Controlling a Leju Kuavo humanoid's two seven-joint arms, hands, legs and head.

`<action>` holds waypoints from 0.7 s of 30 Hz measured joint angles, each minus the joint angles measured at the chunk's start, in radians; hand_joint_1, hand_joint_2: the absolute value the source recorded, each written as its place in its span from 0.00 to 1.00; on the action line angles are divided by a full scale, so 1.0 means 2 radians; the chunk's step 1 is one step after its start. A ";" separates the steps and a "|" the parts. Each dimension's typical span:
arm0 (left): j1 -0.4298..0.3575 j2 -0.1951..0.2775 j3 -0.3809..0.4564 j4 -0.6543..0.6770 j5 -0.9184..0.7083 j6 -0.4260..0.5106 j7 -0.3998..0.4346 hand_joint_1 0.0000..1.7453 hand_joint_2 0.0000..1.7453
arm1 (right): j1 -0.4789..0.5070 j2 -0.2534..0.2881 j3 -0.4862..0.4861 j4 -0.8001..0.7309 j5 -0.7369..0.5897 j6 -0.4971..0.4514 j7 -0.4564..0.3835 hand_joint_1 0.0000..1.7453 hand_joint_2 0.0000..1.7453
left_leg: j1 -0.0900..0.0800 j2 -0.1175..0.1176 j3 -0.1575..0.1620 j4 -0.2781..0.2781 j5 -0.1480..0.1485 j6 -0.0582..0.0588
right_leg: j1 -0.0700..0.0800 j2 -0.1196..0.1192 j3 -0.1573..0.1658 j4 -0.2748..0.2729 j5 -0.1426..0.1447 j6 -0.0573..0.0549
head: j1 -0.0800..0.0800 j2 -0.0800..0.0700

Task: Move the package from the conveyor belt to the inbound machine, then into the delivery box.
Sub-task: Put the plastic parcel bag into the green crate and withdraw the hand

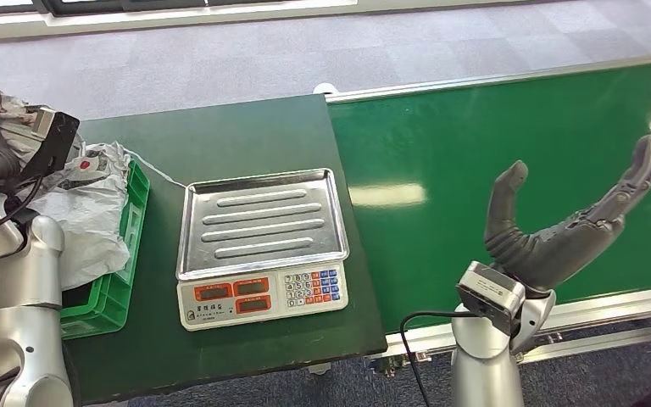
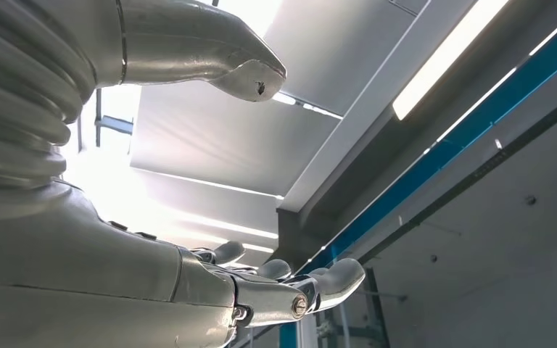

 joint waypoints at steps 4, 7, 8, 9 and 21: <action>0.000 0.008 0.027 0.041 0.024 0.000 -0.009 0.90 1.00 | 0.000 0.000 -0.001 0.000 0.000 0.000 0.000 0.00 1.00 | 0.000 0.000 0.000 0.000 0.000 0.000 | 0.000 0.000 0.000 0.000 0.000 0.000 | 0.000 0.000; 0.003 0.008 0.067 0.066 0.041 0.000 -0.033 0.15 0.75 | 0.000 0.000 -0.001 0.000 0.000 0.000 0.000 0.00 1.00 | 0.000 0.001 0.000 0.000 0.000 0.000 | 0.000 0.001 0.000 0.000 0.000 0.000 | 0.000 0.000; 0.005 0.007 0.082 0.072 0.042 0.000 -0.043 0.00 0.50 | 0.000 0.000 -0.001 0.000 0.001 0.000 0.000 0.00 1.00 | 0.000 0.001 0.000 0.000 0.000 0.000 | 0.000 0.001 0.000 0.000 0.000 0.000 | 0.000 0.000; 0.005 0.005 0.097 0.078 0.042 0.000 -0.054 0.00 0.25 | 0.000 0.000 -0.001 0.000 0.001 0.000 0.000 0.00 1.00 | 0.000 0.000 0.000 0.000 0.000 0.000 | 0.000 0.000 0.000 0.000 0.000 0.000 | 0.000 0.000; -0.020 -0.036 0.236 0.106 0.053 0.000 -0.167 0.00 0.00 | 0.003 0.000 -0.008 -0.001 0.007 0.000 0.000 0.00 1.00 | 0.000 0.000 0.000 0.000 0.000 0.000 | 0.000 0.000 0.000 0.000 0.000 0.000 | 0.000 0.000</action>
